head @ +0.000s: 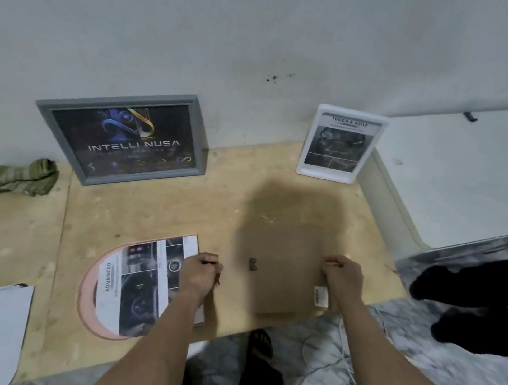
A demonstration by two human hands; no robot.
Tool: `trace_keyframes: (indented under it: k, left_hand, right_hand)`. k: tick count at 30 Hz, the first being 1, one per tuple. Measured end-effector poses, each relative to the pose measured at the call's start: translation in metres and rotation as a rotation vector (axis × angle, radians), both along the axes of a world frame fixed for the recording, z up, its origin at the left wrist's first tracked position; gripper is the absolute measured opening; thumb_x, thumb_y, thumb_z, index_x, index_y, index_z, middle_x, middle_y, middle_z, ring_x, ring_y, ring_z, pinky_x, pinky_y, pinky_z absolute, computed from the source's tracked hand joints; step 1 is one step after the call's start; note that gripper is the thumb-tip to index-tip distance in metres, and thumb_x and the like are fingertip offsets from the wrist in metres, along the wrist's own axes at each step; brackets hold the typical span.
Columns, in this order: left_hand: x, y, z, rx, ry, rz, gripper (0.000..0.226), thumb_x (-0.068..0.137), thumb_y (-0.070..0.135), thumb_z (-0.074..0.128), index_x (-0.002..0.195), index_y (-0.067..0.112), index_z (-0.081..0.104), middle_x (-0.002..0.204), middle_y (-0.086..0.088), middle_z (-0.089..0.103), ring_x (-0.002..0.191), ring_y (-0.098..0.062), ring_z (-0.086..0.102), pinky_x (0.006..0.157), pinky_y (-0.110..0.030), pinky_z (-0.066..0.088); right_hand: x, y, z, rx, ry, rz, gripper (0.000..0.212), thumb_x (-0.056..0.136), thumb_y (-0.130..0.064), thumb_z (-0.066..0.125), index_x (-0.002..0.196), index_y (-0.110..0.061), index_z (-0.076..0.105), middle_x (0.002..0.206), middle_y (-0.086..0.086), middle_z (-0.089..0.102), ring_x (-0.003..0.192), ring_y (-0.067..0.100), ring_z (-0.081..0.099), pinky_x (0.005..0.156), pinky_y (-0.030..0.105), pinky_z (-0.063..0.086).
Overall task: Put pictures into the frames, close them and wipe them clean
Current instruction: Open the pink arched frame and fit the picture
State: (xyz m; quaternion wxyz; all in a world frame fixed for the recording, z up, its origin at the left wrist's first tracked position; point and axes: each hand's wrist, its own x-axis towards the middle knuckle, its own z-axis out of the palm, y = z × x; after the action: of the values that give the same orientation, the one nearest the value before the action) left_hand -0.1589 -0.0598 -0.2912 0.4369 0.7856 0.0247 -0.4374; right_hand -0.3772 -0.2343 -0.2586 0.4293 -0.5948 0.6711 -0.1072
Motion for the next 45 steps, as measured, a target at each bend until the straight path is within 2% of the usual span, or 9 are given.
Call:
trace_keyframes:
  k: [4,14,19,22,26,29,32,40,45]
  left_hand:
    - [-0.023,-0.025,-0.022,0.139,-0.103,-0.069,0.007,0.075,0.012,0.074,0.074,0.019,0.072,0.076,-0.005,0.074,0.076,-0.03,0.069,0.083,-0.04,0.058]
    - [-0.042,-0.043,0.0,0.259,-0.263,-0.156,0.011,0.088,0.022,0.064,0.083,0.02,0.074,0.089,-0.002,0.072,0.089,-0.026,0.063,0.077,-0.028,0.043]
    - [-0.007,-0.007,0.013,0.301,-0.389,-0.05,0.02,0.095,0.021,0.055,0.1,0.013,0.073,0.1,-0.012,0.073,0.095,-0.033,0.066,0.078,-0.032,0.05]
    - [0.026,0.032,0.022,0.379,-0.468,0.057,0.014,0.092,0.025,0.055,0.092,0.02,0.069,0.092,-0.006,0.072,0.087,-0.03,0.067,0.08,-0.036,0.055]
    - [0.072,0.099,0.024,0.559,-0.532,0.009,0.031,0.091,0.028,0.056,0.117,0.012,0.06,0.118,-0.011,0.057,0.107,-0.033,0.058,0.084,-0.042,0.051]
    - [0.097,0.137,0.017,0.665,-0.475,-0.09,0.047,0.091,0.04,0.059,0.127,0.01,0.052,0.128,-0.011,0.05,0.118,-0.032,0.051,0.088,-0.043,0.049]
    - [0.108,0.154,0.009,0.602,-0.452,-0.15,0.044,0.088,0.044,0.061,0.121,0.014,0.058,0.118,-0.007,0.057,0.11,-0.028,0.056,0.084,-0.038,0.05]
    - [0.11,0.153,0.015,0.428,-0.413,0.05,0.01,0.083,0.019,0.068,0.077,0.022,0.062,0.073,0.001,0.065,0.071,-0.024,0.06,0.062,-0.026,0.043]
    - [0.113,0.167,0.011,0.386,-0.482,0.029,0.011,0.086,0.018,0.066,0.089,0.018,0.077,0.076,-0.003,0.07,0.071,-0.027,0.06,0.061,-0.028,0.044]
  right_hand:
    - [-0.018,-0.026,-0.016,0.021,0.06,0.0,0.027,0.086,-0.008,0.055,0.108,-0.01,0.071,0.105,0.009,0.068,0.084,0.023,0.055,0.072,0.025,0.038]
    - [0.0,-0.036,-0.023,-0.026,0.179,-0.062,0.026,0.086,-0.005,0.049,0.103,-0.012,0.067,0.106,0.012,0.064,0.088,0.03,0.058,0.07,0.03,0.043]
    - [0.078,0.017,-0.017,0.017,0.027,0.151,0.014,0.086,-0.007,0.051,0.081,-0.013,0.063,0.083,0.012,0.06,0.083,0.034,0.059,0.064,0.034,0.043]
    - [0.128,0.069,-0.031,0.112,-0.026,0.476,0.021,0.085,-0.016,0.052,0.069,-0.029,0.052,0.075,-0.006,0.049,0.074,0.019,0.054,0.064,0.032,0.044]
    - [0.163,0.124,-0.033,0.084,0.071,0.717,0.027,0.09,-0.015,0.052,0.116,-0.021,0.056,0.117,-0.003,0.052,0.098,0.013,0.054,0.07,0.01,0.041]
    - [0.171,0.15,-0.034,0.005,0.131,0.78,0.042,0.086,-0.021,0.052,0.128,-0.018,0.05,0.135,0.003,0.049,0.119,0.022,0.051,0.095,0.03,0.044]
    - [0.176,0.165,-0.036,-0.055,0.161,0.727,0.048,0.084,-0.014,0.053,0.131,-0.017,0.047,0.144,0.004,0.042,0.125,0.023,0.048,0.101,0.036,0.042]
    - [0.179,0.175,-0.035,-0.159,0.225,0.726,0.039,0.083,-0.007,0.056,0.122,-0.011,0.05,0.139,0.011,0.045,0.114,0.028,0.053,0.086,0.033,0.047]
    - [0.175,0.171,-0.031,-0.142,0.265,0.799,0.038,0.084,-0.009,0.055,0.121,-0.011,0.046,0.136,0.012,0.044,0.105,0.027,0.056,0.072,0.028,0.042]
